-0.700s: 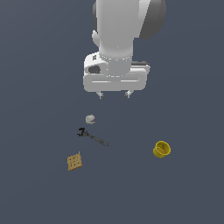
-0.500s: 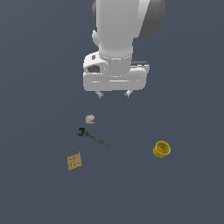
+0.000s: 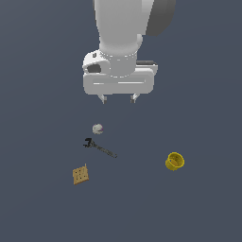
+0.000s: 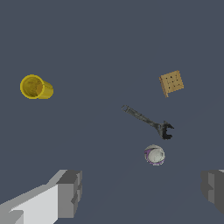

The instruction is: Pick up a designated object from a clutter of objects.

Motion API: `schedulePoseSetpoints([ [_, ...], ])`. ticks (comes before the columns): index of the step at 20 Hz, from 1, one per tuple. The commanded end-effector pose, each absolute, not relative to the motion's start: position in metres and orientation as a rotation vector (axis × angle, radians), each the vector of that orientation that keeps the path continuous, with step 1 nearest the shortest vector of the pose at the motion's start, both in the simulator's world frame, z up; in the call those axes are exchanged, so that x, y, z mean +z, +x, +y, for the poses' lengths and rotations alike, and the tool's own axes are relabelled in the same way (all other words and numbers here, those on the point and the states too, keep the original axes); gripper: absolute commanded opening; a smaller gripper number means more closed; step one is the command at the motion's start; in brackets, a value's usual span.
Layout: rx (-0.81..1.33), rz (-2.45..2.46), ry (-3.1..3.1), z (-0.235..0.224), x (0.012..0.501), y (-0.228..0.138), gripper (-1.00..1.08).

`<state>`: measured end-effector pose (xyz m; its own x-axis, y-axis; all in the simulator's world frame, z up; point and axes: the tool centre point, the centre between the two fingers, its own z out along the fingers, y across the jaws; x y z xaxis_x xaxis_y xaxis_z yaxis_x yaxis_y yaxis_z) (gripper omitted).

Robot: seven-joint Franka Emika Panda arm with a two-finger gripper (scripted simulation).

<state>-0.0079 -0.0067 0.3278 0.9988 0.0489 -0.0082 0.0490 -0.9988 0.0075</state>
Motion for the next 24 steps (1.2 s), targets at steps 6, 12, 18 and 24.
schedulePoseSetpoints([
  [6,-0.013,0.084,3.133,-0.009,0.326,-0.005,1.0],
  [12,-0.012,0.116,3.135,-0.018,0.314,0.011,1.0],
  [18,-0.011,0.171,3.136,-0.034,0.292,0.035,1.0],
  [24,-0.008,0.251,3.135,-0.061,0.256,0.068,1.0],
])
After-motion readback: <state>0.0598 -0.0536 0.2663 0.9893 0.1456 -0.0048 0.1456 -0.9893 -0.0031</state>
